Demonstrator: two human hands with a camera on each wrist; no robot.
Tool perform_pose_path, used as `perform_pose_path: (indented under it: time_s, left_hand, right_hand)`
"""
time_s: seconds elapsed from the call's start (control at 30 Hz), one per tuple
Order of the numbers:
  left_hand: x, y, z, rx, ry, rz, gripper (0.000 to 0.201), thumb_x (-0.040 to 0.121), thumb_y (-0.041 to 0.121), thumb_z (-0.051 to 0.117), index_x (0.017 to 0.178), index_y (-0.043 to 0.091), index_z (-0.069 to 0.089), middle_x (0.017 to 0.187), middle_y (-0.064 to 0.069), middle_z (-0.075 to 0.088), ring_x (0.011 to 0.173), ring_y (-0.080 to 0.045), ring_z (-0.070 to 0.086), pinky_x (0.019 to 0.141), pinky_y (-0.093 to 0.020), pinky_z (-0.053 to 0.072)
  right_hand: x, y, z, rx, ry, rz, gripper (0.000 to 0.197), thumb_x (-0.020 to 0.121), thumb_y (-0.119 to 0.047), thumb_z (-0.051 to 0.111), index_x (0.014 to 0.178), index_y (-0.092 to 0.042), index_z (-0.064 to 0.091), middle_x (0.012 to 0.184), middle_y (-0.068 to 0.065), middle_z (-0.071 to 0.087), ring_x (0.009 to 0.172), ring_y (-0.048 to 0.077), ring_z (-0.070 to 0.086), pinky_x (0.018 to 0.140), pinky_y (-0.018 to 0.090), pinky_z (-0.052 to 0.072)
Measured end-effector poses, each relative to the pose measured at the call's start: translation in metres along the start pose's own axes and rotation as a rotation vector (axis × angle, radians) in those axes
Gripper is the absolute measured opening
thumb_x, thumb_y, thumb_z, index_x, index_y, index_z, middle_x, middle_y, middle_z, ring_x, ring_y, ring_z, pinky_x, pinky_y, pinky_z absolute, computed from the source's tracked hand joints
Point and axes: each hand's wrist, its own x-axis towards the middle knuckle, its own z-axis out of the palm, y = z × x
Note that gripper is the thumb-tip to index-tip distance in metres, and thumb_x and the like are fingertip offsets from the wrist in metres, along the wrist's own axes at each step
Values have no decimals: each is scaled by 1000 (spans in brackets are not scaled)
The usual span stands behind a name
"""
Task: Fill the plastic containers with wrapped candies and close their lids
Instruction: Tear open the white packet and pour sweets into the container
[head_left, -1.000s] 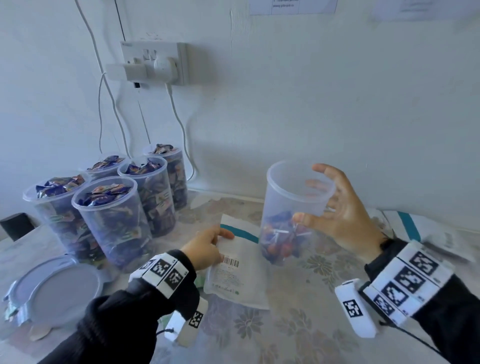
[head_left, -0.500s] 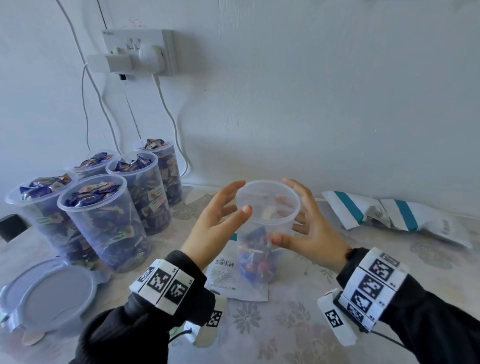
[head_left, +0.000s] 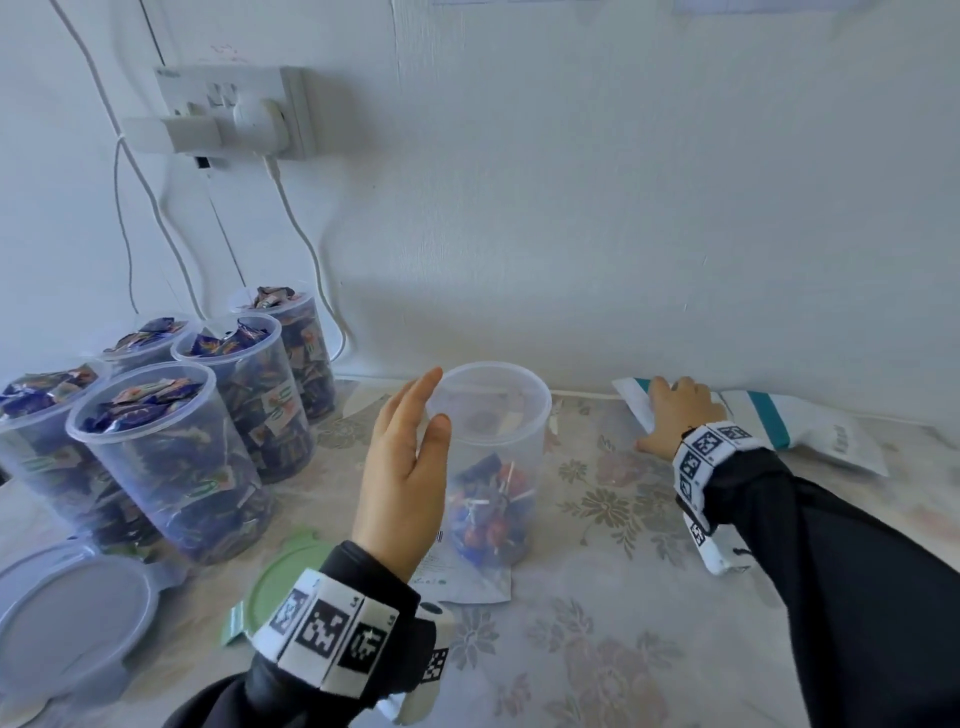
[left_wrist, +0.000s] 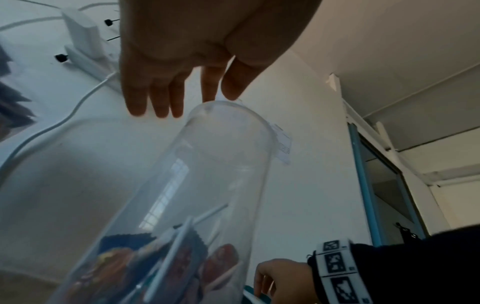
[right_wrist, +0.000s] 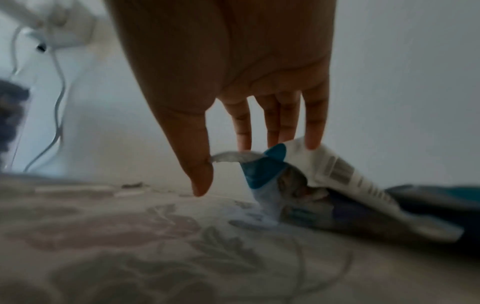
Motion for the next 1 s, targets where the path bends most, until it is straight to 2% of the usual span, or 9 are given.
perform_pose_path:
  time_s: [0.07, 0.13, 0.23, 0.33, 0.57, 0.7, 0.8, 0.9, 1.0]
  left_hand:
    - [-8, 10, 4, 134, 127, 165, 30, 93, 20, 45, 118, 36, 47, 130, 0, 49, 120, 0, 39, 100, -3, 26]
    - [-21, 21, 7, 151, 200, 317, 28, 87, 22, 44, 113, 28, 53, 120, 0, 55, 116, -8, 47, 97, -10, 31]
    - [-43, 32, 19, 78, 111, 440, 19, 87, 16, 46, 101, 22, 57, 100, 7, 62, 95, -7, 56, 84, -15, 41]
    - [-55, 35, 37, 9, -49, 364, 15, 86, 18, 47, 91, 22, 61, 89, 14, 64, 80, -2, 58, 71, -10, 43]
    - [-49, 26, 77, -95, -274, -20, 24, 88, 1, 57, 87, 25, 61, 82, 17, 68, 67, -3, 58, 59, -13, 43]
    - [-48, 33, 90, -191, -330, -103, 13, 90, 10, 56, 82, 17, 64, 68, 11, 68, 59, -2, 58, 55, -13, 43]
    - [-50, 37, 96, -218, -322, -115, 27, 84, 35, 58, 69, 13, 65, 61, 3, 63, 59, -7, 56, 57, -24, 46]
    - [-52, 36, 97, -217, -362, -168, 38, 89, 29, 60, 63, 2, 61, 55, -5, 54, 55, -14, 47, 57, -30, 40]
    - [-55, 34, 94, -250, -464, -179, 35, 86, 32, 64, 63, 7, 64, 55, -6, 56, 55, -12, 48, 55, -24, 40]
  right_hand:
    - [-1, -2, -3, -37, 57, -13, 32, 88, -19, 60, 114, -4, 48, 120, 18, 51, 111, 33, 50, 84, 37, 44]
    - [-3, -3, -11, 24, 110, 2, 19, 96, -17, 47, 96, 0, 58, 107, 18, 61, 99, 34, 59, 79, 36, 45]
    - [-12, 3, -27, 140, 159, 59, 20, 96, -7, 45, 83, 3, 56, 89, 17, 62, 83, 34, 57, 67, 33, 39]
    - [-27, 16, -46, 251, 247, 100, 26, 90, -3, 48, 65, -1, 42, 68, 12, 46, 72, 30, 46, 63, 31, 34]
    - [-99, 27, -77, 505, 249, -34, 21, 82, -6, 61, 68, 9, 63, 70, 21, 63, 65, 31, 56, 54, 26, 38]
    - [-148, 21, -73, 580, 161, -160, 22, 83, -14, 64, 63, -8, 60, 53, -4, 53, 47, 5, 48, 46, 13, 35]
    - [-171, 18, -62, 697, 26, -204, 27, 86, -17, 63, 62, -13, 51, 50, -9, 48, 46, 2, 45, 49, 17, 41]
    - [-183, 19, -52, 831, -131, -226, 22, 85, -18, 64, 67, -12, 53, 48, -15, 50, 46, -1, 46, 50, 19, 41]
    - [-190, 20, -50, 910, -223, -280, 24, 84, -25, 67, 72, -8, 56, 52, -11, 54, 48, 1, 50, 52, 19, 42]
